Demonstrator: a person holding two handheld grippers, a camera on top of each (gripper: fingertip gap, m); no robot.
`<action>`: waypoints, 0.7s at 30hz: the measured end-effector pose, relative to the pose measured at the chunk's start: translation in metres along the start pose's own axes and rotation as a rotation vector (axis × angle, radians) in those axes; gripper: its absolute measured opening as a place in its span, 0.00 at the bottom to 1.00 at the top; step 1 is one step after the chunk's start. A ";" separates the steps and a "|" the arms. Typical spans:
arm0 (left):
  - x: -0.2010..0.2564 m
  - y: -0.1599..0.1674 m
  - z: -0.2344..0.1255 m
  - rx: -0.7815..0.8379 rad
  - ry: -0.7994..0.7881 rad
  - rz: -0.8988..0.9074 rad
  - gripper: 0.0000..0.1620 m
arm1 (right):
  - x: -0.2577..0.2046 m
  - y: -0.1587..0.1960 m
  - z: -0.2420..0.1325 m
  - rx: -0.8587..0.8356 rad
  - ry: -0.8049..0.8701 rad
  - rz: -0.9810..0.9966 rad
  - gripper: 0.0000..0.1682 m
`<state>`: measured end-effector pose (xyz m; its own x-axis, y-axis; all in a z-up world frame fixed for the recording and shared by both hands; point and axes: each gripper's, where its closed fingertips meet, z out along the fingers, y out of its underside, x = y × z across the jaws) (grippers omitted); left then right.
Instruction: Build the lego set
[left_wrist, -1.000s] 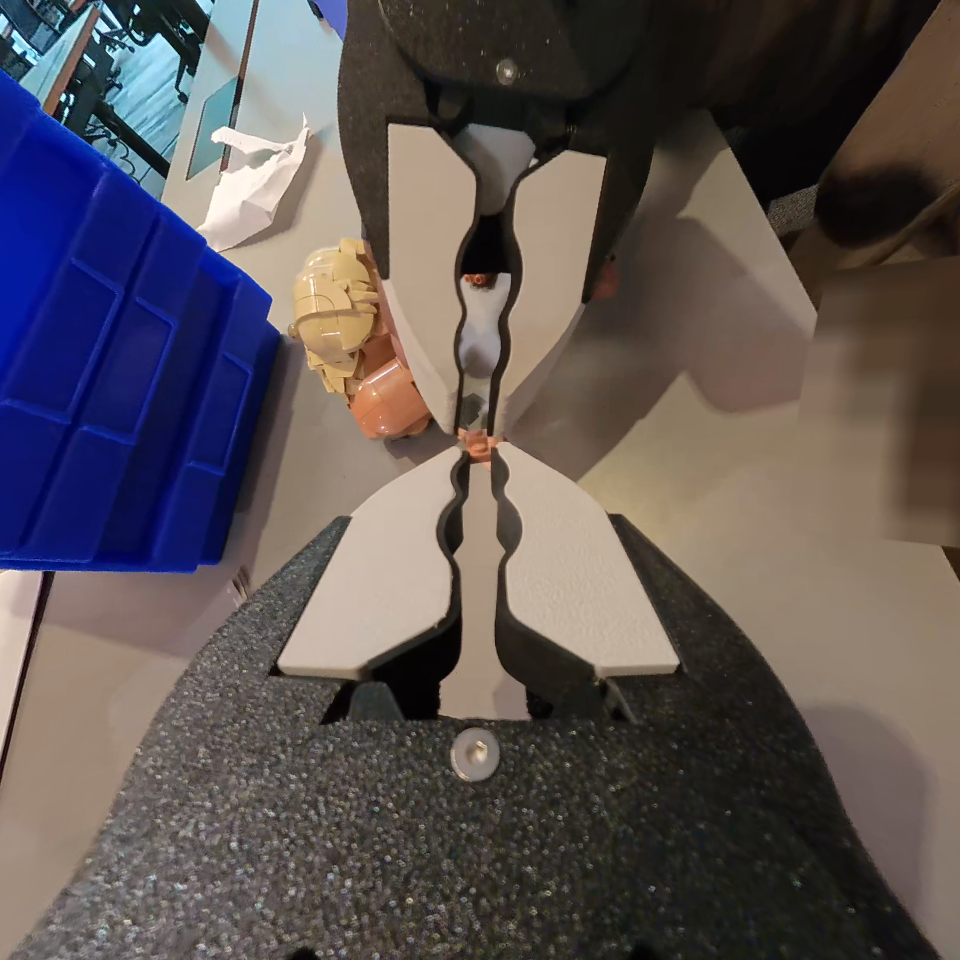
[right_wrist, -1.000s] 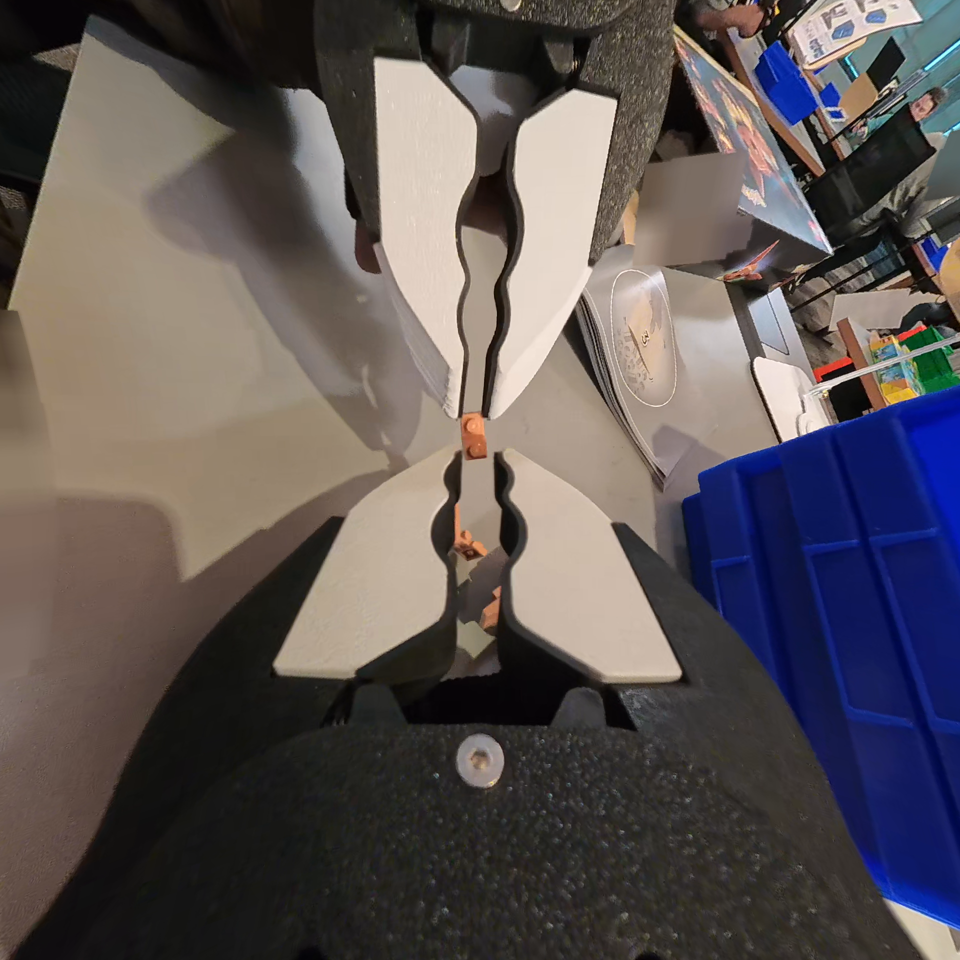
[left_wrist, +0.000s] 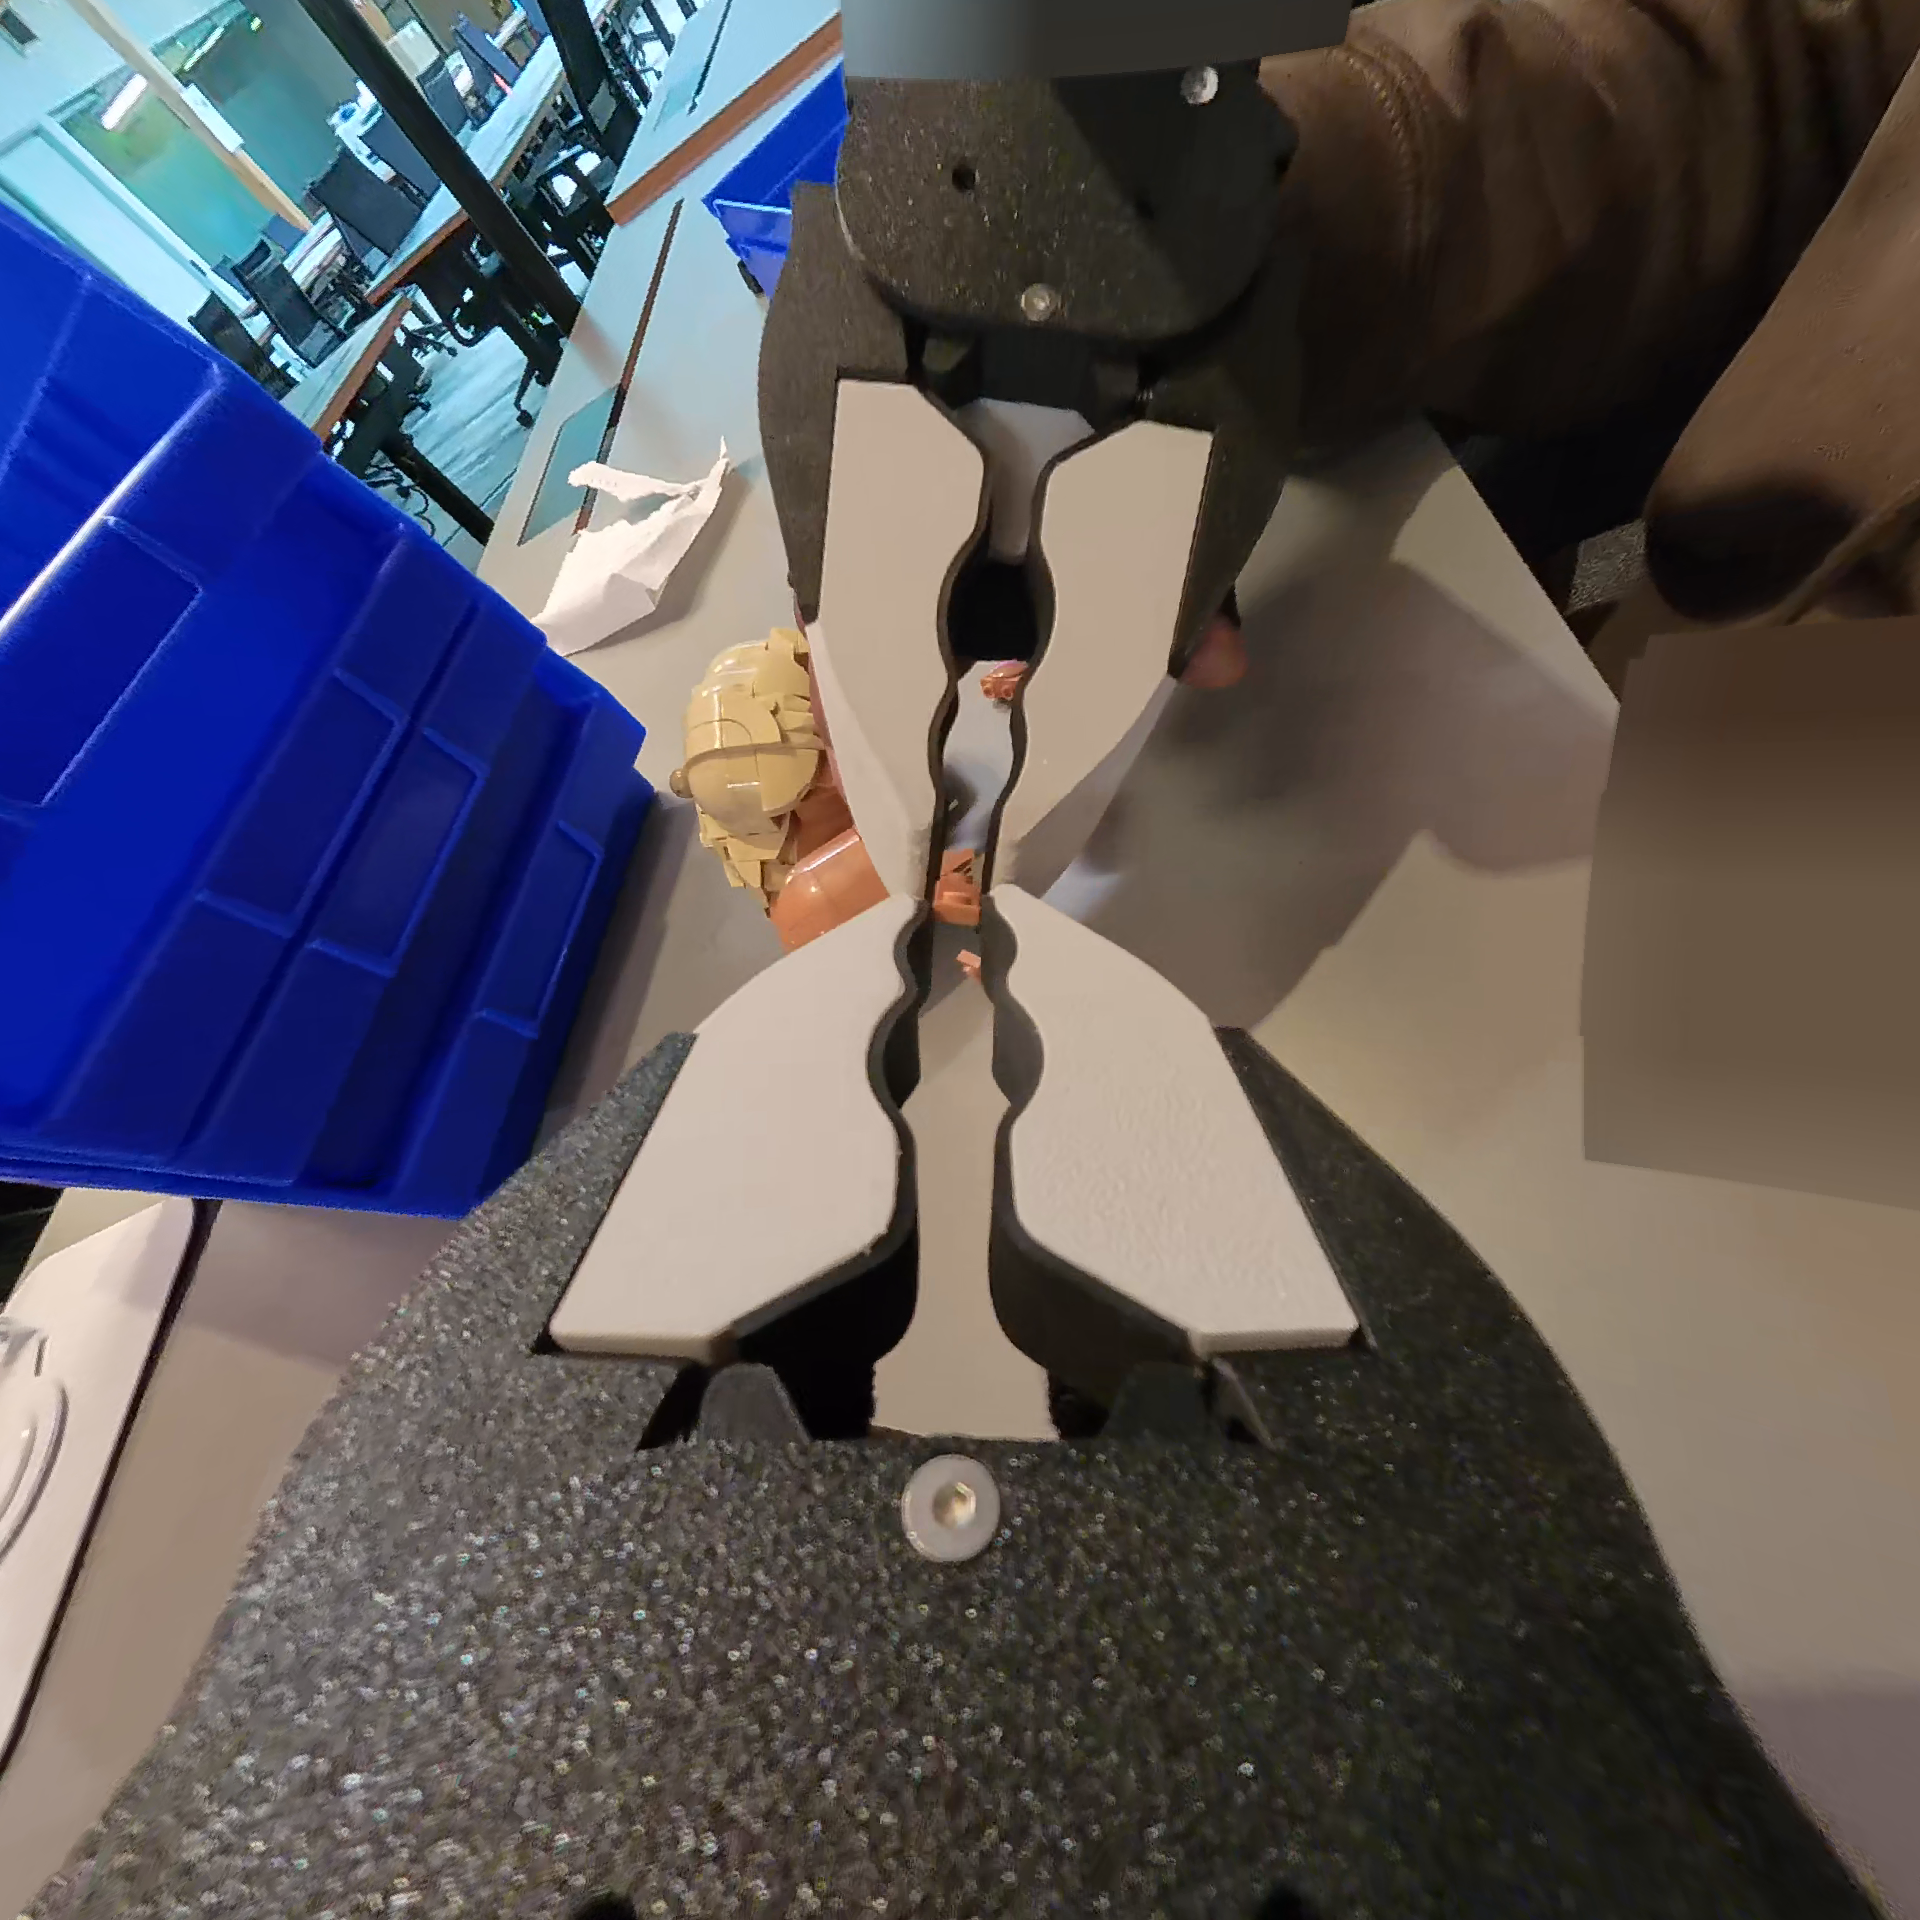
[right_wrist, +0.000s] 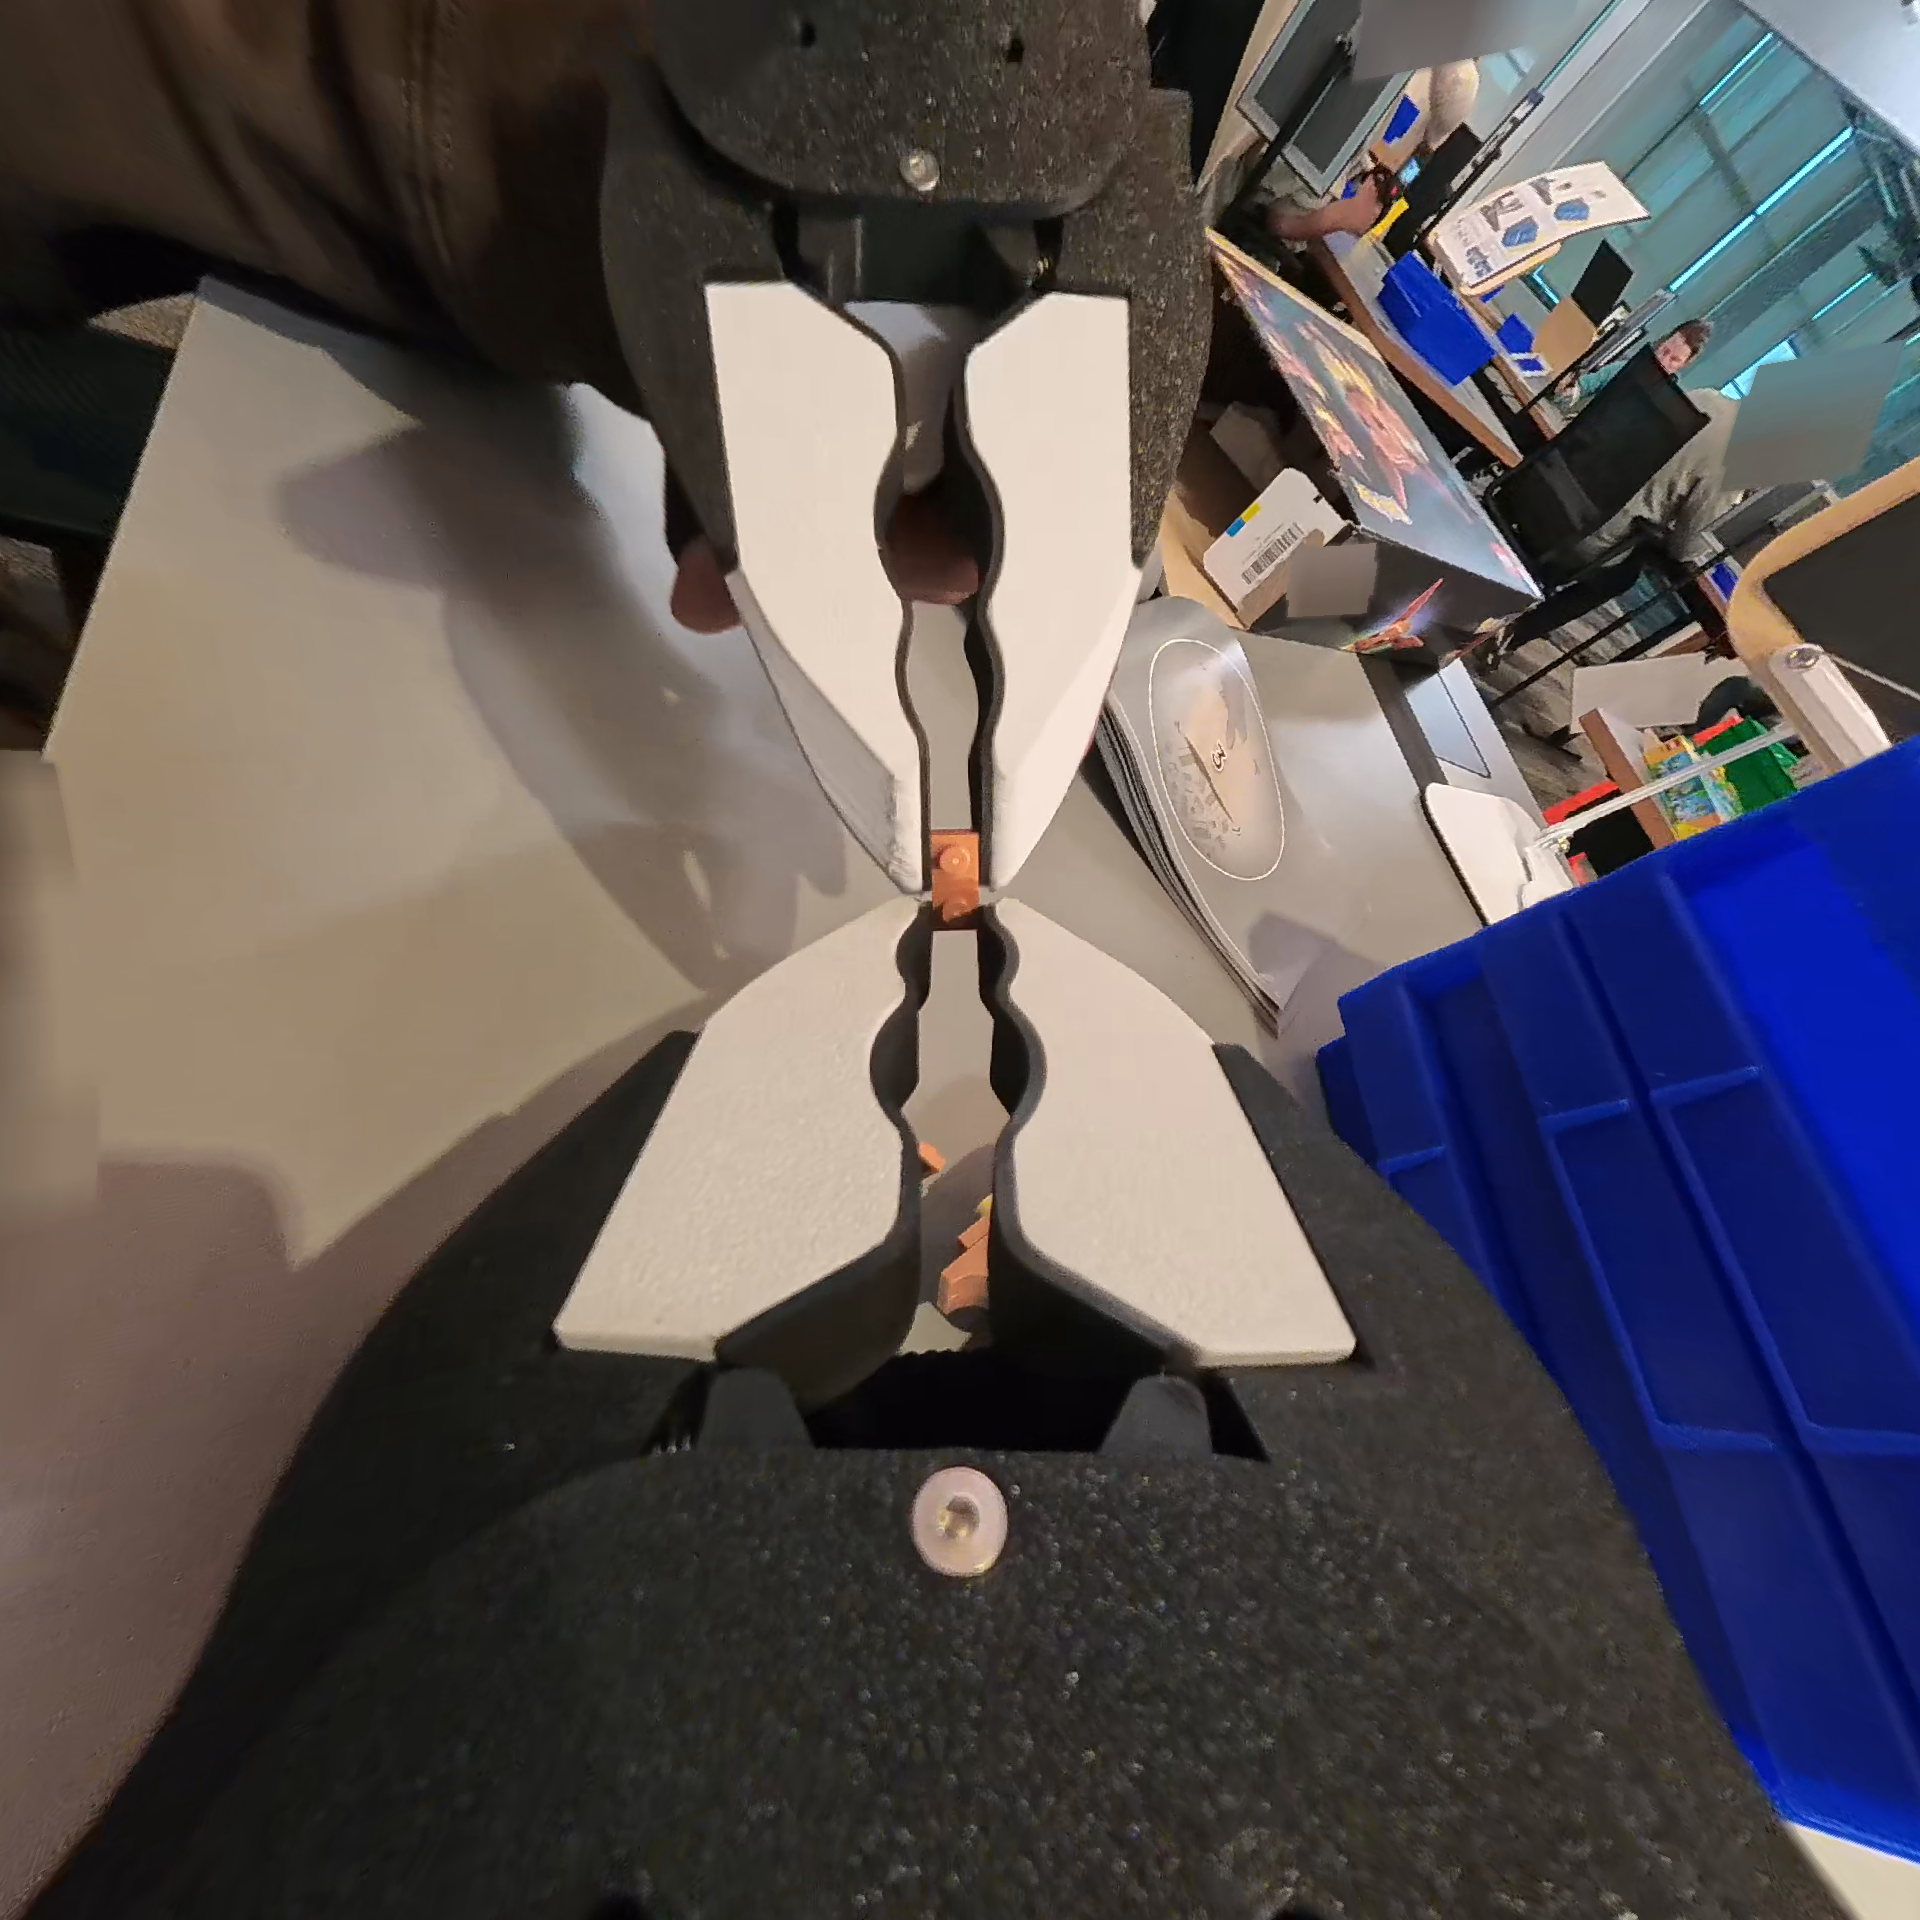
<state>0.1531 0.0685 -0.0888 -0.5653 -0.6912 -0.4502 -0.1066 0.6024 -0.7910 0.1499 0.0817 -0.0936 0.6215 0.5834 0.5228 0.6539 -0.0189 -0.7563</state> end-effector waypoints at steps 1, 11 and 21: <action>0.000 0.001 0.000 -0.006 -0.005 0.012 0.05 | -0.001 0.001 0.000 -0.004 0.001 -0.011 0.05; 0.002 0.006 0.001 -0.059 -0.013 0.086 0.05 | -0.002 0.004 0.005 -0.046 0.057 -0.154 0.05; 0.025 0.004 0.001 -0.060 0.040 0.378 0.05 | -0.029 0.002 -0.001 0.005 -0.181 -0.043 0.05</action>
<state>0.1392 0.0530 -0.1037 -0.6049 -0.4002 -0.6884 0.0684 0.8352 -0.5456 0.1338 0.0640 -0.1095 0.5048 0.7204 0.4756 0.6759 0.0129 -0.7369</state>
